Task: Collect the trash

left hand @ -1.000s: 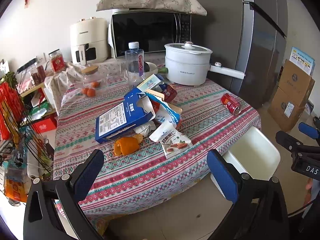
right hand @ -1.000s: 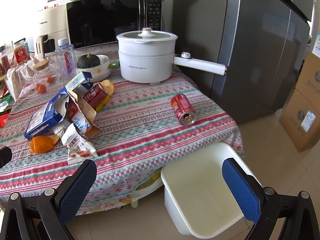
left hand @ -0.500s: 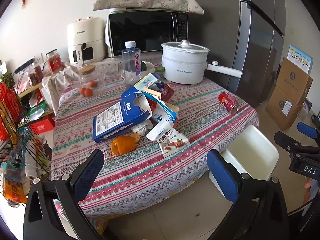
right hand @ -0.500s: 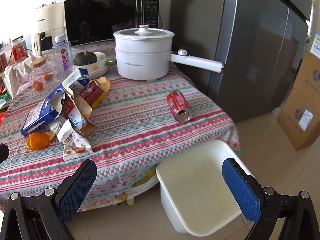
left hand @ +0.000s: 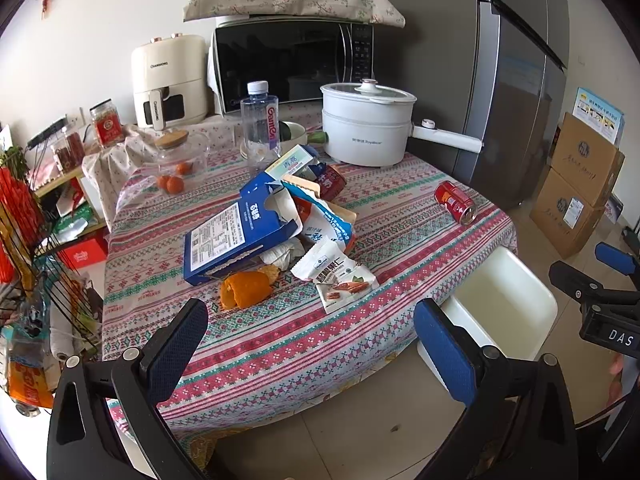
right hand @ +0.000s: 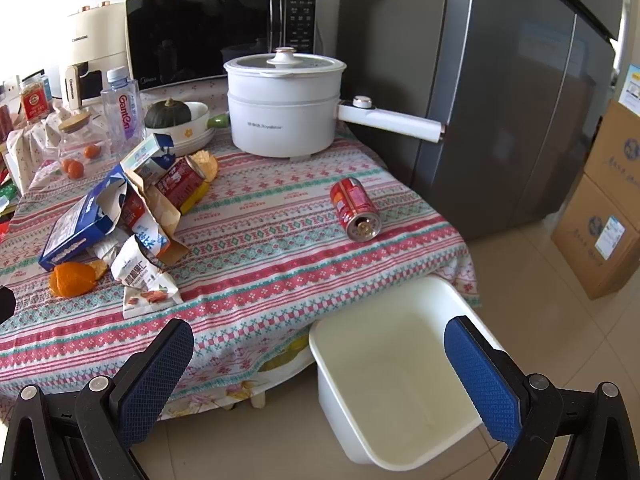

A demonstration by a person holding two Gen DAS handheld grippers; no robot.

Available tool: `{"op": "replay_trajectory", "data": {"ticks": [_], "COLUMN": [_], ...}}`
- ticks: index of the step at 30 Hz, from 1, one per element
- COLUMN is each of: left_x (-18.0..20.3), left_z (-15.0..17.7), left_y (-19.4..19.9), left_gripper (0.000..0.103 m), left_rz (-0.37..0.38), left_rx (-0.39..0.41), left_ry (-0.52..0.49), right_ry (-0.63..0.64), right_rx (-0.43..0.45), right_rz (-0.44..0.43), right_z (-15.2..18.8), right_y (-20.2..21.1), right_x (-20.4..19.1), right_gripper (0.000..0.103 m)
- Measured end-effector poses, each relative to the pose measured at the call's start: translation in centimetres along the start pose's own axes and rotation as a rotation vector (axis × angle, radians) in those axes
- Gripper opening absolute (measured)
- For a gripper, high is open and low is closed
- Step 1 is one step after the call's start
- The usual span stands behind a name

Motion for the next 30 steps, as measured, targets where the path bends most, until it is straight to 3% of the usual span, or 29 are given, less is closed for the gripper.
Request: {"op": "replay_trajectory", "data": {"ticks": [30], "left_x": [-0.07], "left_z": [0.61], "left_y": [-0.35], "left_gripper": [0.103], "left_rz": [0.027], "left_rx": [-0.022], "left_ry": [-0.011], "right_ry": [0.010], "right_rx": [-0.012], "right_rz": [0.006], "right_z": [0.32], "right_y": [-0.15], "right_x": [0.18], "right_gripper": [0.103]}}
Point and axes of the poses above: each gripper's, at about its wrist camera, not at the fingertips, and y roughly against the way its jaws point, x to its right, z to its underside, the point moved 4 cm from there along -y, roughly the way its jaws point, and after that the axes turned 3 degrees about z, right-handed, at the moved point
